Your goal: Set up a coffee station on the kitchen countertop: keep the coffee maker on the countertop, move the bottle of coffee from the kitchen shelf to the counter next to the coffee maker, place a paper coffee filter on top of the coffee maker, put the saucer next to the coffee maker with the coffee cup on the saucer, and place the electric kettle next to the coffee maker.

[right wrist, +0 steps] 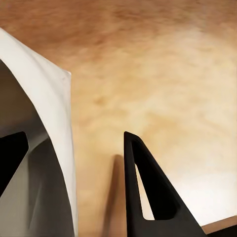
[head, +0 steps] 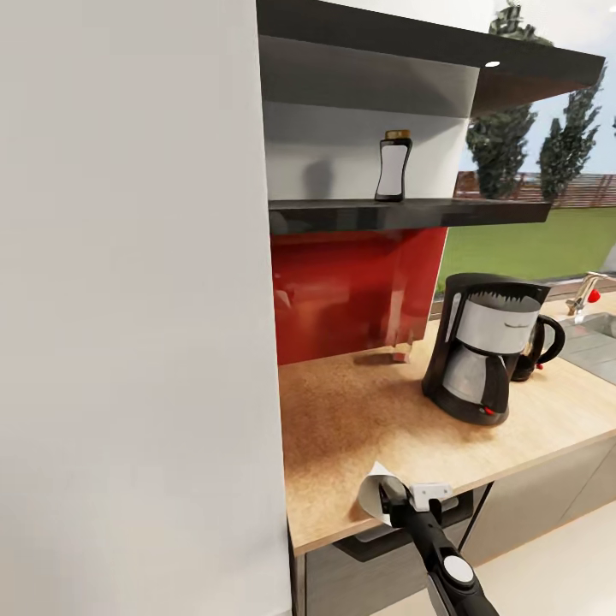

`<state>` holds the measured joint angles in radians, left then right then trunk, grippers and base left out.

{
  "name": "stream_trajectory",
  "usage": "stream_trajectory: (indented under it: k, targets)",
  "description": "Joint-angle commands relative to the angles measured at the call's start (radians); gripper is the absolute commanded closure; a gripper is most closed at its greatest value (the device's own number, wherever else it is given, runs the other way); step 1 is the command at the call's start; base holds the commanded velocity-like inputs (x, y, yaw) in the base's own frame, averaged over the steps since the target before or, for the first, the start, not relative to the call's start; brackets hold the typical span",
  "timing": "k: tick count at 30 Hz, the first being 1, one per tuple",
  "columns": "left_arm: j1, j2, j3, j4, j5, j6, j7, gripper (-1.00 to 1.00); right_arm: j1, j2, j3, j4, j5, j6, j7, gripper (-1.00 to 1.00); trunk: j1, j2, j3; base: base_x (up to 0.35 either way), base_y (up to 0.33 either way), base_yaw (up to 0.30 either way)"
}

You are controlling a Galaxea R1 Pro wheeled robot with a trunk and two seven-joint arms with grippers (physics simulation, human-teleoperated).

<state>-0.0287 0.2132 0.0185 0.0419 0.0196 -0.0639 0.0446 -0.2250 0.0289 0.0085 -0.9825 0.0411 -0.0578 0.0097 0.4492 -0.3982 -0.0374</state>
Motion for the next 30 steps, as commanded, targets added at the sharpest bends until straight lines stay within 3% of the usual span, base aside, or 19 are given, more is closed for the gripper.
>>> stream_trajectory:
  k: [1,21,26,28,30]
  targets:
    - [-0.002,0.0,0.001,0.004,0.002,-0.007,0.001,-1.0,-0.001,0.0,-0.001,0.021,0.004,-0.003,0.001,1.0,0.001,-0.002,-0.002,0.0,0.0,0.0]
    - [-0.002,0.0,0.001,0.004,0.002,-0.007,0.002,-1.0,-0.001,0.0,-0.001,0.01,0.002,-0.002,0.0,1.0,0.001,-0.002,-0.002,0.0,0.0,0.0]
    - [-0.002,-0.001,0.001,0.004,0.002,-0.007,0.002,-1.0,-0.001,0.0,-0.001,-0.047,0.001,0.005,-0.001,1.0,0.001,-0.002,-0.002,0.0,0.0,0.0]
    - [-0.002,-0.001,0.001,0.004,0.002,-0.007,0.001,-1.0,-0.001,0.0,-0.002,-0.093,0.0,0.024,-0.001,1.0,0.001,-0.002,-0.002,0.0,0.0,0.0]
    - [-0.002,-0.001,0.001,0.004,0.002,-0.007,0.001,-1.0,-0.001,0.001,-0.003,-0.139,0.0,0.1,-0.002,1.0,0.001,-0.002,-0.002,0.0,0.0,0.0]
